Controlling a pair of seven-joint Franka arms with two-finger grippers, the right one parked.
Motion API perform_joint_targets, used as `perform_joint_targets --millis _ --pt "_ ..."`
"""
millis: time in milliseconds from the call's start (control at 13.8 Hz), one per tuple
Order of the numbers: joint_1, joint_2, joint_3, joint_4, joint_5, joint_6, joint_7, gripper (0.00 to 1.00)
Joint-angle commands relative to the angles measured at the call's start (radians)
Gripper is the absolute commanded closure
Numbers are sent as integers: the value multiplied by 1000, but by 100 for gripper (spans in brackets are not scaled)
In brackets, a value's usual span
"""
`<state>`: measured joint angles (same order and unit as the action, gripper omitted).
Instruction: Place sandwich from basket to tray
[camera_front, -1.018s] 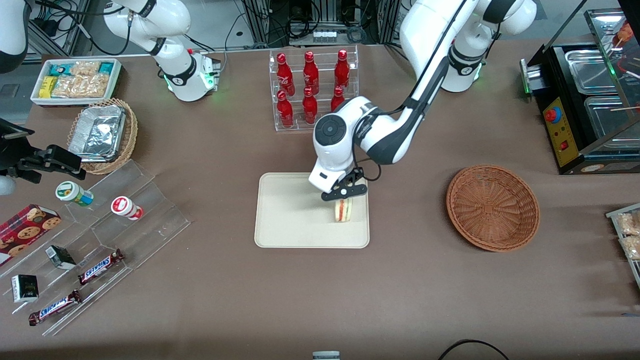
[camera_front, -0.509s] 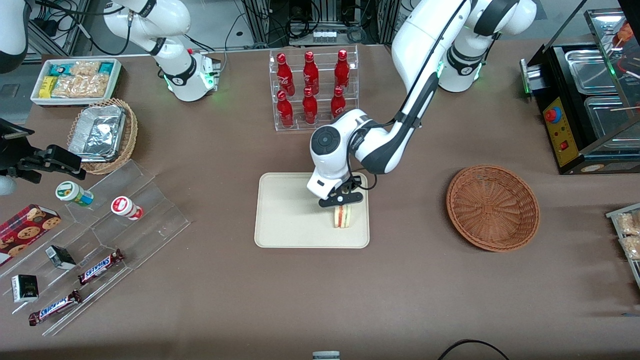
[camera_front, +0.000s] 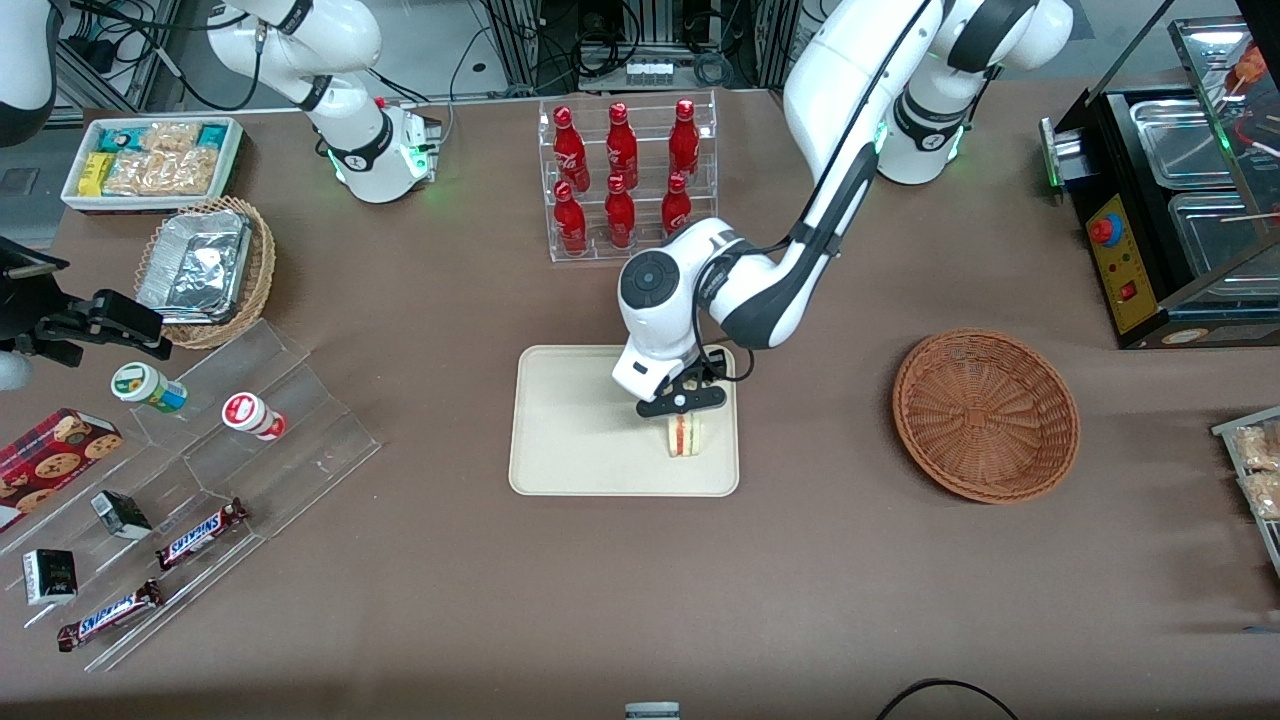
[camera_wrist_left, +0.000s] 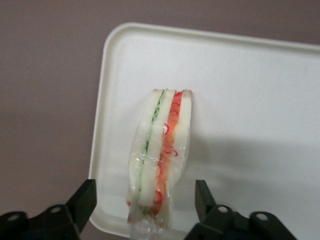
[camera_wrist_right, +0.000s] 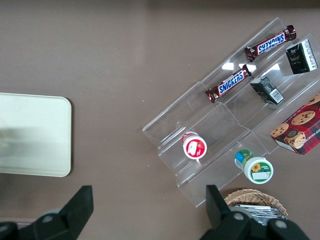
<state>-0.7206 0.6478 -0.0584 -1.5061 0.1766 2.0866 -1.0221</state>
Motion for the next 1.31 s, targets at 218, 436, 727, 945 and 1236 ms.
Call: perform_joint_targets --millis 218,436,727,945,1236 --pt "45 -324 43 -26 -5 -307 -55 0" --pt "137 -436 43 -29 -29 -423 10 0" --pt "257 -545 43 -81 -51 -464 141 0" --pt "367 -632 45 -126 -106 -503 343 0" --pt "531 -727 45 -170 -163 -546 586 0"
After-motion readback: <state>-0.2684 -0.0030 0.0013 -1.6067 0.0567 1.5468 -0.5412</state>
